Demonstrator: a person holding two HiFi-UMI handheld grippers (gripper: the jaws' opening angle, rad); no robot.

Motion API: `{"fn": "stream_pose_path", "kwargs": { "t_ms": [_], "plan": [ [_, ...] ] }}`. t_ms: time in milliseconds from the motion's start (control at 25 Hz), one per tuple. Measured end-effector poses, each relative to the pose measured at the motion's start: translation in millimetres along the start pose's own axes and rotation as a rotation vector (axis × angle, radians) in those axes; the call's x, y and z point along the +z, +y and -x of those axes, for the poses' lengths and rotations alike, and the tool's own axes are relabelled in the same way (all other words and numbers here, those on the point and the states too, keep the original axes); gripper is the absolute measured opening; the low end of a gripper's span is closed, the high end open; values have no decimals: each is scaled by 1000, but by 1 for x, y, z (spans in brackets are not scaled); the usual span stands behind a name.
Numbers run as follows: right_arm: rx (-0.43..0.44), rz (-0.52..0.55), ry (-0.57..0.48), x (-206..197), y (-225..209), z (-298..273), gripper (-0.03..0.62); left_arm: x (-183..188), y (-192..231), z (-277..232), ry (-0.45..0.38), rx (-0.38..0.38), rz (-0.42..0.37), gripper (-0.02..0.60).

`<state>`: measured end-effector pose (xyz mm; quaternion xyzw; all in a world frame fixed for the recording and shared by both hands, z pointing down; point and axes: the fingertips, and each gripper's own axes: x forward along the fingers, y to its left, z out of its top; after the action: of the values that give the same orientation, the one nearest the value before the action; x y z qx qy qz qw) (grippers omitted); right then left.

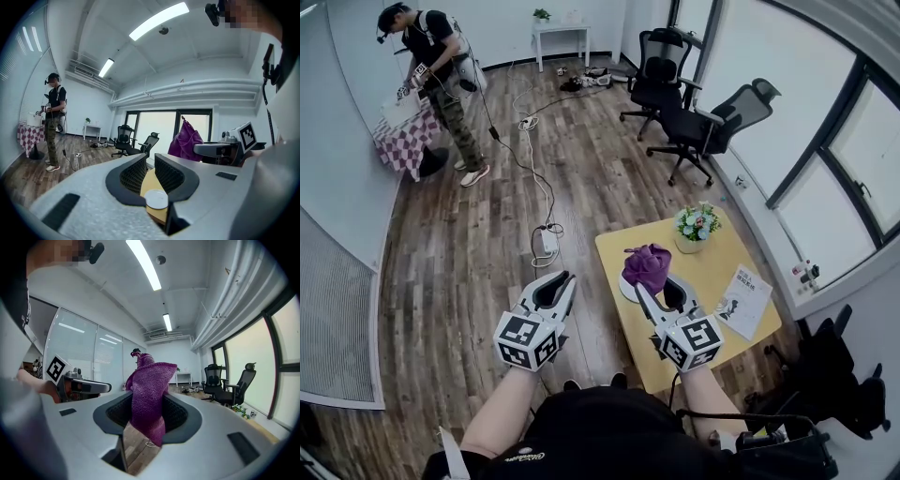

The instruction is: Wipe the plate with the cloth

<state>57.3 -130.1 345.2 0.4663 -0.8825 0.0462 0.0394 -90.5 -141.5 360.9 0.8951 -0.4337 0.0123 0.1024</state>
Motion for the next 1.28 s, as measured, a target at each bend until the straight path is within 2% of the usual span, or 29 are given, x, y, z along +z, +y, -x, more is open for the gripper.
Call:
{"fn": "stream_pose_path", "kwargs": {
  "t_ms": [480, 1280],
  "plan": [
    [42, -21, 11, -2, 6, -1, 166, -4, -3, 1, 19, 5, 5, 60],
    [31, -15, 34, -10, 4, -5, 166, -16, 1, 0, 43, 8, 23, 60]
  ]
}}
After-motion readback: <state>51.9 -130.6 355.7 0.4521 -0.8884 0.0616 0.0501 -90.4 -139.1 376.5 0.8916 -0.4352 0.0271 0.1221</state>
